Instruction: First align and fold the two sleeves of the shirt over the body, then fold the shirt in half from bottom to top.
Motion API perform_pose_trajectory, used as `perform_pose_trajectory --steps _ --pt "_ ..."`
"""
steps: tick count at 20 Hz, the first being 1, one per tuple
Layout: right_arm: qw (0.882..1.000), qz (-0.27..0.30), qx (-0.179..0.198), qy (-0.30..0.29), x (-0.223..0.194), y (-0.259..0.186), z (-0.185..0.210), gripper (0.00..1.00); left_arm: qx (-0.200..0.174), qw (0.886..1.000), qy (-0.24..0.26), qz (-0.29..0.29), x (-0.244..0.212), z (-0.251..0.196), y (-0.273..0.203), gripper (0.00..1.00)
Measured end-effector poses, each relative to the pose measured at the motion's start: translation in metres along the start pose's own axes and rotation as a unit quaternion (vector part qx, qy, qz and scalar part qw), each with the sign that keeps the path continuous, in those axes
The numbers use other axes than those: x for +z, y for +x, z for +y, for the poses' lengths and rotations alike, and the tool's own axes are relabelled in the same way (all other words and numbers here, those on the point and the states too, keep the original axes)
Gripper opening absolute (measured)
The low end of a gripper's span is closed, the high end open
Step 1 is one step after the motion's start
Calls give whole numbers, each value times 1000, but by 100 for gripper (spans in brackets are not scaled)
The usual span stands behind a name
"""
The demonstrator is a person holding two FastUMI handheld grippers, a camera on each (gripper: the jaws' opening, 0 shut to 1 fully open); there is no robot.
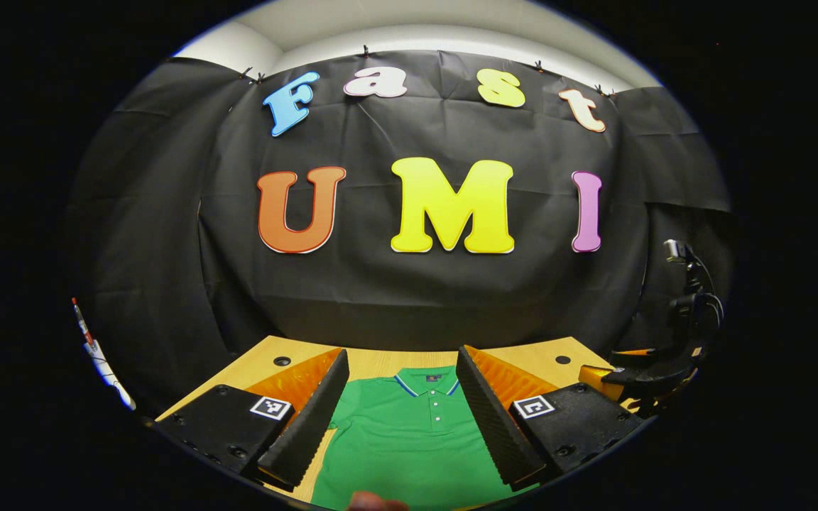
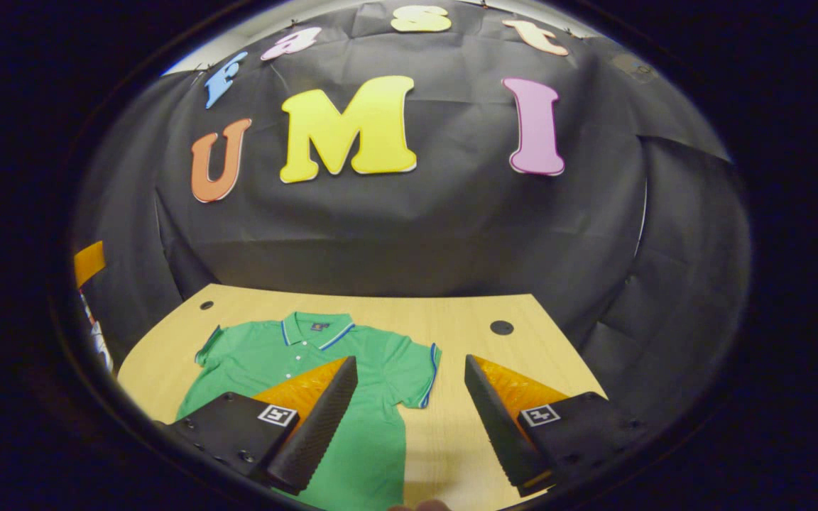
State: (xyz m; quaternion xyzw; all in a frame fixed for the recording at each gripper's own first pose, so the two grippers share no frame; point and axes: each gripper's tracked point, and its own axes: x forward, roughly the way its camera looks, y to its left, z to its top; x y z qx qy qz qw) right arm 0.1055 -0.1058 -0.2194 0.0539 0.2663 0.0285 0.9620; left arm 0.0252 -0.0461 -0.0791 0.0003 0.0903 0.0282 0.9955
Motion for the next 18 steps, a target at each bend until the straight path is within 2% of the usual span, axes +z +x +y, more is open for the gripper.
perform_pose_trajectory --steps 8,15,18 --pt "995 102 18 8 -58 108 -22 98 20 999 1 33 -23 -4 10 98" --pt "989 139 22 46 -89 177 -25 98 39 996 2 81 -55 2 7 98" --pt "985 156 22 66 -104 194 -25 94 46 995 16 88 -57 6 3 98"
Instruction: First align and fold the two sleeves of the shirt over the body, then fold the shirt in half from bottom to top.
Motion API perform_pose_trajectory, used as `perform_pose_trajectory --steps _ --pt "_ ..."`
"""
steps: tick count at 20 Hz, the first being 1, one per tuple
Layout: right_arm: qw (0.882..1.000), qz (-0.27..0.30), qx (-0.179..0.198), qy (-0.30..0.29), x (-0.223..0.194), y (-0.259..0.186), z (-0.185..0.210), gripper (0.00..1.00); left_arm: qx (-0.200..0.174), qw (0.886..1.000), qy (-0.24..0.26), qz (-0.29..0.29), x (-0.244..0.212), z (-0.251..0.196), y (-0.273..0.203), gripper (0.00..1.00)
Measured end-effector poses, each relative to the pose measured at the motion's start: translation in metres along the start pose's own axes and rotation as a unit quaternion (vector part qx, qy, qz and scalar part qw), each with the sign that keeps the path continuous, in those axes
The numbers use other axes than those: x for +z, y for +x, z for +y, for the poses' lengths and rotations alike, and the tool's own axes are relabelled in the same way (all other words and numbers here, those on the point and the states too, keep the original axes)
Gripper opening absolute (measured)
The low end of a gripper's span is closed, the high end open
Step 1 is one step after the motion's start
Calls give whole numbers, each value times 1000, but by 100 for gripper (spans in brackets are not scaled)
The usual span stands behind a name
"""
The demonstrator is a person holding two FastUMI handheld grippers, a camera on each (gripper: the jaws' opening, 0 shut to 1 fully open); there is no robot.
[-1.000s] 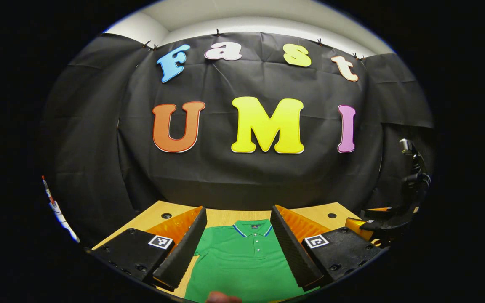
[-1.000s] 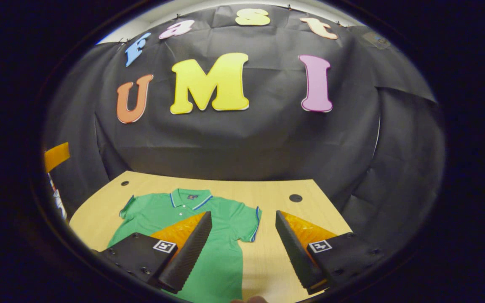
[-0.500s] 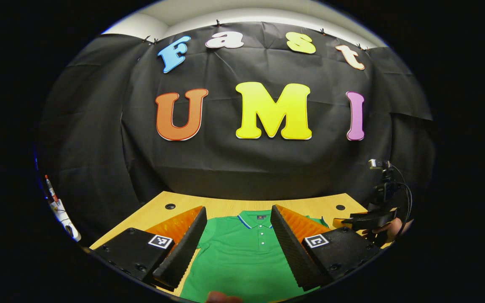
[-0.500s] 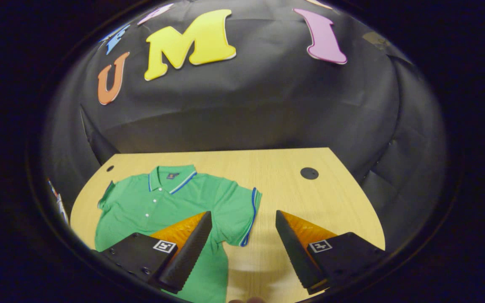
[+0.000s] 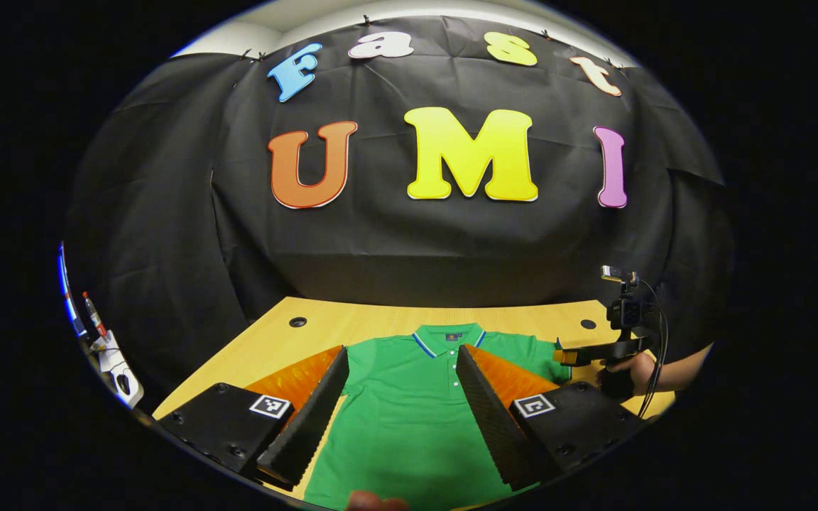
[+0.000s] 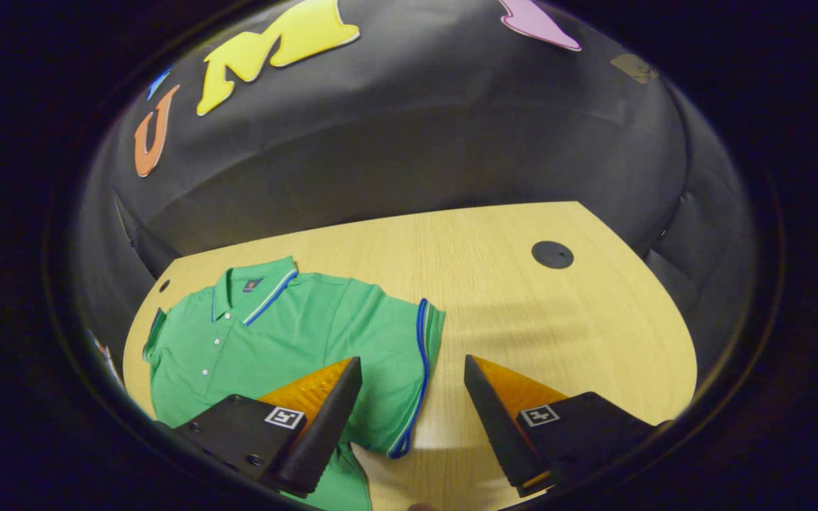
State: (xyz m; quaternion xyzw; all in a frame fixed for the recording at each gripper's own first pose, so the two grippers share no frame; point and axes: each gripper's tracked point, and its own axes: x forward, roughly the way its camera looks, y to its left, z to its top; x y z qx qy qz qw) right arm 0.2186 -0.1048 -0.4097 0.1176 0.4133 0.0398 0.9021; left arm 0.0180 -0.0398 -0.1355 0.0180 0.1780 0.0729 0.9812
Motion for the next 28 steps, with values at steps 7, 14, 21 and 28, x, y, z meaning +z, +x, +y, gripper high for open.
perform_pose_trajectory --steps 7,14,21,28 --pt "999 8 -45 -18 0 14 -16 11 9 1000 13 7 -1 6 -6 98" --pt "1000 -11 -14 19 24 -13 0 2 34 999 0 9 -3 31 -14 98" --pt "998 -37 30 -28 51 -31 87 3 63 997 -29 15 -11 65 -24 98" --pt "997 -12 49 -51 31 -12 154 3 99 994 -41 20 -18 109 -46 98"
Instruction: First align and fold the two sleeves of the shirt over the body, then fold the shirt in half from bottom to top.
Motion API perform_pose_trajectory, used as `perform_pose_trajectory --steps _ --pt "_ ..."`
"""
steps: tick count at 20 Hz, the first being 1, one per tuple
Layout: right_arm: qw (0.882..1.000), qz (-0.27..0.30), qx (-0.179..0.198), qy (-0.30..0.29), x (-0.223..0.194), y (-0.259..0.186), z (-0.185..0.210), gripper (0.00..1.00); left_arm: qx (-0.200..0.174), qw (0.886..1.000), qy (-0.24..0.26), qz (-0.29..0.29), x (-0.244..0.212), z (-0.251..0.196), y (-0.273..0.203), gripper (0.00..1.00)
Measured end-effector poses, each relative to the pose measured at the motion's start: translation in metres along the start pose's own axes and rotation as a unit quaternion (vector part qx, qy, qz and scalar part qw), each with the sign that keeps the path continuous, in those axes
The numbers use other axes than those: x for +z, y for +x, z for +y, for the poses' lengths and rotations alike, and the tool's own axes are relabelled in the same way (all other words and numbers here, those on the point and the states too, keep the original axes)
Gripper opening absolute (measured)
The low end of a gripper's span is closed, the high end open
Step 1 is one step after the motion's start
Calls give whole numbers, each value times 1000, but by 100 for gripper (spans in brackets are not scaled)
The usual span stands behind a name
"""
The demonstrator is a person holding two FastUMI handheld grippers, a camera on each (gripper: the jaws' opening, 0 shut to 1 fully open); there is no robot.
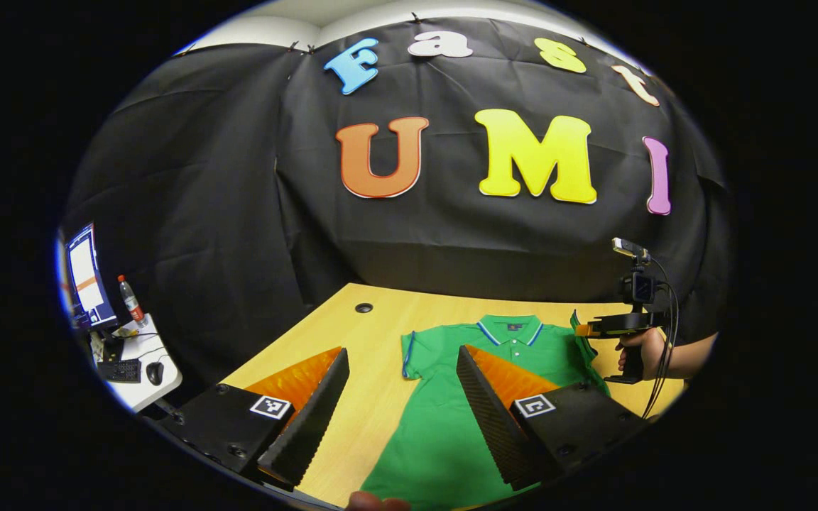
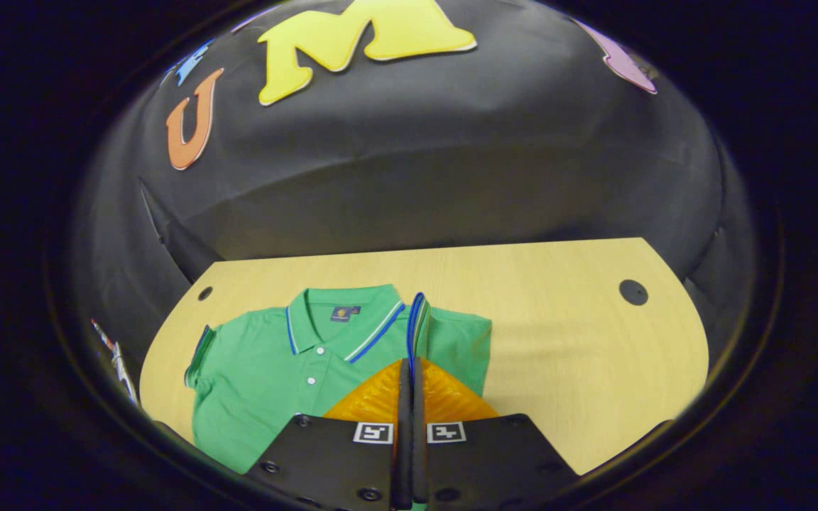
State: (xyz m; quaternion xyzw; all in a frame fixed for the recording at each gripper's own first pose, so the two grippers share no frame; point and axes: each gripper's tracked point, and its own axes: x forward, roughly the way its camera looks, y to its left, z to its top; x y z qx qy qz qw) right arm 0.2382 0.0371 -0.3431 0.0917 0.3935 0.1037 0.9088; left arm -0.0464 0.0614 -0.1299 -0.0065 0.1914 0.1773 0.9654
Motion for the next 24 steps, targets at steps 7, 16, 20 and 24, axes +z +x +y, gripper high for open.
perform_pose_trajectory --steps 7,16,20,24 --pt "1000 -18 13 5 8 -12 34 49 6 1000 -21 0 -4 35 0 98" --pt "990 -129 -19 -57 28 -182 53 95 -104 994 -36 1 -12 13 56 98" --pt "983 -163 -37 -79 12 -259 60 96 -137 990 -36 19 -21 3 104 97" --pt "977 -181 -59 -95 -2 -310 58 95 -160 985 -37 56 -44 -10 144 97"
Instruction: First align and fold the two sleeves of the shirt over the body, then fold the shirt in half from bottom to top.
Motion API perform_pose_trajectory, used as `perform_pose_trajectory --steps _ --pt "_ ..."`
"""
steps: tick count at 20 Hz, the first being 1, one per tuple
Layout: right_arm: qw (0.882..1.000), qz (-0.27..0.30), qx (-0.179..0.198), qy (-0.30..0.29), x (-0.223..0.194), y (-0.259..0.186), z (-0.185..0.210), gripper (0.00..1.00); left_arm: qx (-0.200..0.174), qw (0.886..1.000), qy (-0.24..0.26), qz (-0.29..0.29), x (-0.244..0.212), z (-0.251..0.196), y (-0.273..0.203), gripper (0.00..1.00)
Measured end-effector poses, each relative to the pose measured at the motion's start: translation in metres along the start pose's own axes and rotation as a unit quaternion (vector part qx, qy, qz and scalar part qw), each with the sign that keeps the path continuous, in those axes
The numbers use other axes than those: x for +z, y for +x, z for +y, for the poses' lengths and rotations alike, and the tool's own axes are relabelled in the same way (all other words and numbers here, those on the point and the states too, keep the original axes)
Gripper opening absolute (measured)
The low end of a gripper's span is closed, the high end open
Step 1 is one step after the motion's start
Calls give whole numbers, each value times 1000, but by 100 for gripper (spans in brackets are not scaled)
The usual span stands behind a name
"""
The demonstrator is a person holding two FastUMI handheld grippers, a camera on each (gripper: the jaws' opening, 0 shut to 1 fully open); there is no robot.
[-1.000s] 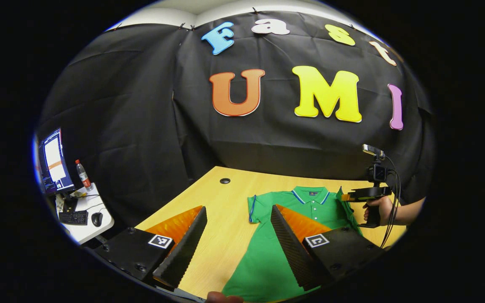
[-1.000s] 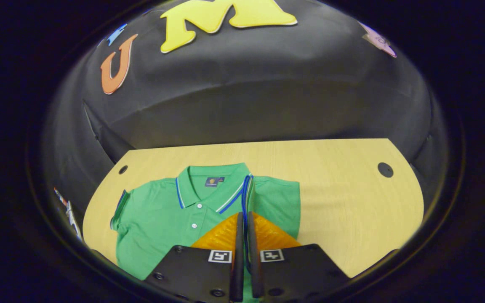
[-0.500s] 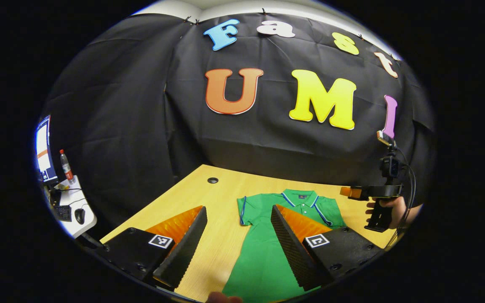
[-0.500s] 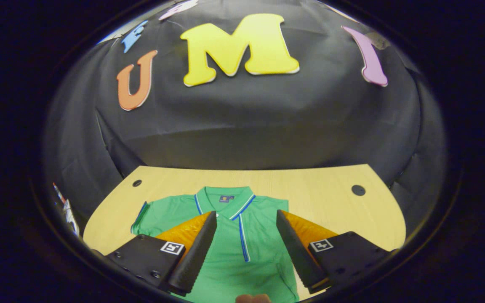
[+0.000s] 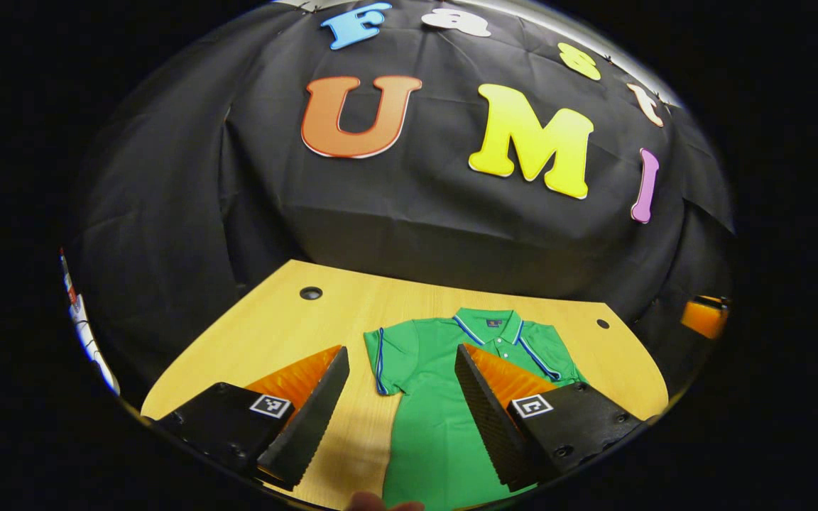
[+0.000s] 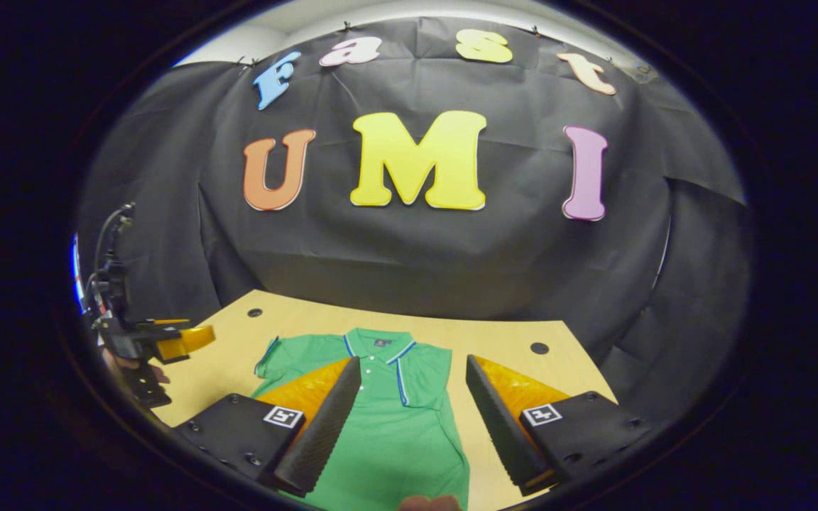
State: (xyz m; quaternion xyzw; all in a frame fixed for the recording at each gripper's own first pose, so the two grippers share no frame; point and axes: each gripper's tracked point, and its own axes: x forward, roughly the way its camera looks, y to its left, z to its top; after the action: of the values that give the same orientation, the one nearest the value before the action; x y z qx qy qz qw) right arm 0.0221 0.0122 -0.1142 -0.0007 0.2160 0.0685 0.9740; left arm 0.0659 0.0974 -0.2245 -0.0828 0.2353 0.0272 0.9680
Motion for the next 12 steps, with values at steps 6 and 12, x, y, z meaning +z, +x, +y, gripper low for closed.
perform_pose_trajectory --steps 6,12 --pt "1000 6 -30 -1 -7 -27 -22 96 3 998 12 60 -31 13 75 97" --pt "998 21 -59 10 -15 -36 -48 96 11 995 41 94 -61 27 129 97"
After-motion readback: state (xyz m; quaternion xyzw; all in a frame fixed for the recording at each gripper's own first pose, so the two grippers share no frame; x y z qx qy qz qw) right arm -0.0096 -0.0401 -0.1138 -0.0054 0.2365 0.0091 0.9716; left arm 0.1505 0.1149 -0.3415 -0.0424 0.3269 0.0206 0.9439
